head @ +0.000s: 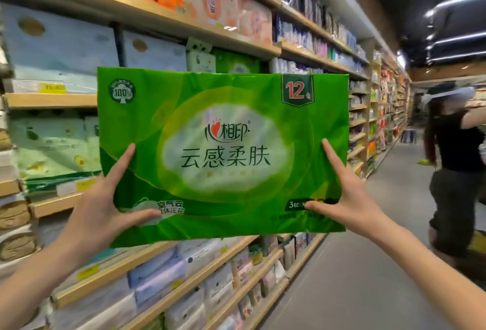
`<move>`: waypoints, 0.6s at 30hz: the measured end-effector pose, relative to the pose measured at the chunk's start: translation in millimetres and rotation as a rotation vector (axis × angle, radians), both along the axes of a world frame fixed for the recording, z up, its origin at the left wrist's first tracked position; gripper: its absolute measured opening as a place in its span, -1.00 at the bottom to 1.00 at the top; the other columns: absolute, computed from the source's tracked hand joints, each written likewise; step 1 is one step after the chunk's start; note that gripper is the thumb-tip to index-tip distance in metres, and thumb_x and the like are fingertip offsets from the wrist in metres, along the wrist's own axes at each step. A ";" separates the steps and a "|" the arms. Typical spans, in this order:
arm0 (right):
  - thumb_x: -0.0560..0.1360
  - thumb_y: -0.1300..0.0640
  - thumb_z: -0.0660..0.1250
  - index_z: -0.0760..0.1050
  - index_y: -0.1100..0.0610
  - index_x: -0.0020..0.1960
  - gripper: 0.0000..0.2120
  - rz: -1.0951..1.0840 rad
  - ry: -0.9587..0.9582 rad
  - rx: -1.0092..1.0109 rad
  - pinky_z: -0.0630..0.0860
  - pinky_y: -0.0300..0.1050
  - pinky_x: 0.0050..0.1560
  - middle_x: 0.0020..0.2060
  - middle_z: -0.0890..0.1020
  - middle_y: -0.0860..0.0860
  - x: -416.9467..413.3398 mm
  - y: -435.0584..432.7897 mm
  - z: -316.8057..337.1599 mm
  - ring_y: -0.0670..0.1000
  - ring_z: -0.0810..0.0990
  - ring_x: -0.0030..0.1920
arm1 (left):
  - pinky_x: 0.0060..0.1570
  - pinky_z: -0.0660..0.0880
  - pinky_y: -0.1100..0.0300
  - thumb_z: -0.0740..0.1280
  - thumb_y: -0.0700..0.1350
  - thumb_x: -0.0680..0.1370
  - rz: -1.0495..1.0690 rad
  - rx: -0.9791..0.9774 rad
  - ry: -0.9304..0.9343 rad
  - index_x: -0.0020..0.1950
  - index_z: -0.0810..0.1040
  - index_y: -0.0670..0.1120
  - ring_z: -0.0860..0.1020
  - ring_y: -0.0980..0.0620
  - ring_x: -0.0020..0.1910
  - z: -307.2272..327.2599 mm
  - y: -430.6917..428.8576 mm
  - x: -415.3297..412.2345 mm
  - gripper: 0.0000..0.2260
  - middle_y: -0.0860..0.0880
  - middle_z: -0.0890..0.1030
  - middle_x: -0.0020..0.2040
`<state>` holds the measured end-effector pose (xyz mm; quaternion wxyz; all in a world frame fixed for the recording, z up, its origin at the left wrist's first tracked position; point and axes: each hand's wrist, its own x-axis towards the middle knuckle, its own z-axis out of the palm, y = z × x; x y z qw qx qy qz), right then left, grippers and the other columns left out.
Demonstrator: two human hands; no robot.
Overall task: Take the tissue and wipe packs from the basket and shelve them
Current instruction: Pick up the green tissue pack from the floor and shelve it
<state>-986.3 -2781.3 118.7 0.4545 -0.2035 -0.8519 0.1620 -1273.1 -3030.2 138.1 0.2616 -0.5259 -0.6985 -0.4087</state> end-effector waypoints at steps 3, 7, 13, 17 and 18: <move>0.24 0.10 0.55 -0.21 -0.45 0.35 0.10 -0.062 0.029 0.013 0.13 0.02 0.40 0.42 0.28 0.14 12.2 42.8 8.2 0.08 0.20 0.43 | -0.08 0.35 0.11 0.48 0.13 0.09 -0.030 0.019 0.003 0.33 -0.14 0.51 0.50 -0.25 0.01 7.9 56.4 4.6 0.04 -0.35 0.52 0.09; 0.21 0.09 0.56 -0.21 -0.46 0.34 0.13 -0.121 0.055 0.034 0.22 0.12 0.39 0.39 0.31 0.18 15.5 98.2 16.5 0.16 0.28 0.40 | -0.18 0.33 0.12 0.47 0.19 0.10 -0.045 0.020 0.009 0.36 -0.14 0.47 0.46 -0.12 -0.07 12.8 125.8 -4.3 0.03 -0.34 0.53 0.06; 0.19 0.09 0.57 -0.23 -0.52 0.30 0.14 -0.171 0.093 0.089 0.30 0.09 0.35 0.34 0.36 0.16 -4.1 202.4 33.6 0.09 0.39 0.29 | -0.09 0.36 0.12 0.51 0.24 0.09 -0.105 0.121 0.007 0.36 -0.08 0.49 0.49 -0.15 0.05 25.2 247.5 -32.1 0.03 -0.27 0.54 0.08; 0.19 0.10 0.57 -0.24 -0.56 0.26 0.15 -0.210 0.135 0.110 0.28 0.02 0.32 0.35 0.34 0.16 -29.6 280.2 54.8 0.07 0.37 0.29 | 0.06 0.34 0.05 0.53 0.07 0.08 -0.149 0.171 0.032 0.36 -0.04 0.48 0.47 -0.18 0.20 48.9 333.5 -62.2 0.04 -0.28 0.50 0.24; 0.18 0.10 0.57 -0.24 -0.57 0.25 0.15 -0.221 0.136 0.119 0.27 -0.02 0.31 0.33 0.36 0.16 -34.6 295.3 60.2 0.04 0.38 0.26 | 0.07 0.35 0.05 0.53 0.07 0.08 -0.150 0.168 0.036 0.37 -0.03 0.48 0.47 -0.21 0.20 54.9 350.6 -68.7 0.04 -0.28 0.50 0.23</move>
